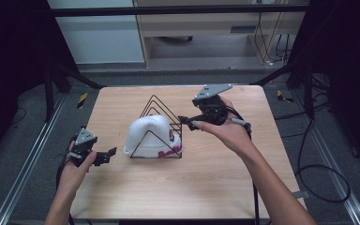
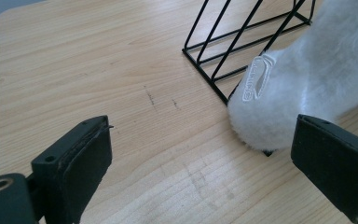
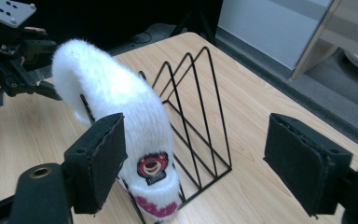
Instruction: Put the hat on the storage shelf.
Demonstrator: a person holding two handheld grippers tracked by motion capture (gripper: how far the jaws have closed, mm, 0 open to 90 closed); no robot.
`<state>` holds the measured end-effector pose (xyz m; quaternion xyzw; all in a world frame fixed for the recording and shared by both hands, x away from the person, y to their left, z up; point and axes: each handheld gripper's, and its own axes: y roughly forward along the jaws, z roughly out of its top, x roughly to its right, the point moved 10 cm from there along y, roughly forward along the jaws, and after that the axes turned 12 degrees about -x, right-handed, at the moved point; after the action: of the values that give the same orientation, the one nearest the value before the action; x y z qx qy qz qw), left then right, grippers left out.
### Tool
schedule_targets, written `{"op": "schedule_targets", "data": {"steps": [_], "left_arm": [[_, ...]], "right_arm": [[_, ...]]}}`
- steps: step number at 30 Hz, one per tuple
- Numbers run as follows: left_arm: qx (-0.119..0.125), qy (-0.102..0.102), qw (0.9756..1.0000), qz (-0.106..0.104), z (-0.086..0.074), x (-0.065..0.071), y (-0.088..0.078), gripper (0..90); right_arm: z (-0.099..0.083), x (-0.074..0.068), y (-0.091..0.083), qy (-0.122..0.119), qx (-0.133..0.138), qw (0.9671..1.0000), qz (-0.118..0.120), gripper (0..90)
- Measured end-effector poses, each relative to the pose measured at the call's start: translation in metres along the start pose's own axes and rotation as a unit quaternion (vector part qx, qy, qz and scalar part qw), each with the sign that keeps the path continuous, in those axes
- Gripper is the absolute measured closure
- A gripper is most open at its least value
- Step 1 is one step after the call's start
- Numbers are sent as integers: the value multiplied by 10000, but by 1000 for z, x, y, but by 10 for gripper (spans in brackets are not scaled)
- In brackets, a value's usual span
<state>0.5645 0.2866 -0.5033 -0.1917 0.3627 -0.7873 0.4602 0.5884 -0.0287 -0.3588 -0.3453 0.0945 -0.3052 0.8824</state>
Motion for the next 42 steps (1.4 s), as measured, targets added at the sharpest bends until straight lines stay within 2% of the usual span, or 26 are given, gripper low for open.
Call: {"op": "schedule_targets", "data": {"steps": [7, 11, 14, 21, 24, 29, 33, 38, 42], "left_arm": [[-73, 23, 10000, 18, -5, 0, 1, 46], [-99, 67, 9999, 66, -7, 0, 2, 44], [-161, 105, 9998, 104, -9, -1, 2, 44], [-290, 122, 9994, 135, -19, -4, 8, 42], [-363, 148, 9991, 145, -23, -4, 12, 42], [-508, 212, 9983, 185, -30, -3, 21, 41], [-692, 231, 9969, 301, -38, -6, 29, 40], [-745, 219, 9966, 293, -47, -7, 34, 40], [-809, 218, 9959, 344, -53, -8, 37, 40]], "right_arm": [[-15, 10, -16, 162, 73, 9997, -183, 114], [-31, 21, -26, 267, 78, 9986, -450, 78], [-50, 31, -32, 368, 4, 9972, -657, 74], [-102, 56, -41, 728, -132, 9928, -945, 92], [-124, 65, -41, 862, -200, 9904, -1059, 136], [-156, 74, -39, 959, -314, 9877, -1195, 140], [-185, 79, -33, 1148, -431, 9852, -1202, 139], [-213, 76, -23, 1285, -610, 9827, -1182, 139], [-230, 68, -13, 1345, -721, 9823, -1087, 139]]}}
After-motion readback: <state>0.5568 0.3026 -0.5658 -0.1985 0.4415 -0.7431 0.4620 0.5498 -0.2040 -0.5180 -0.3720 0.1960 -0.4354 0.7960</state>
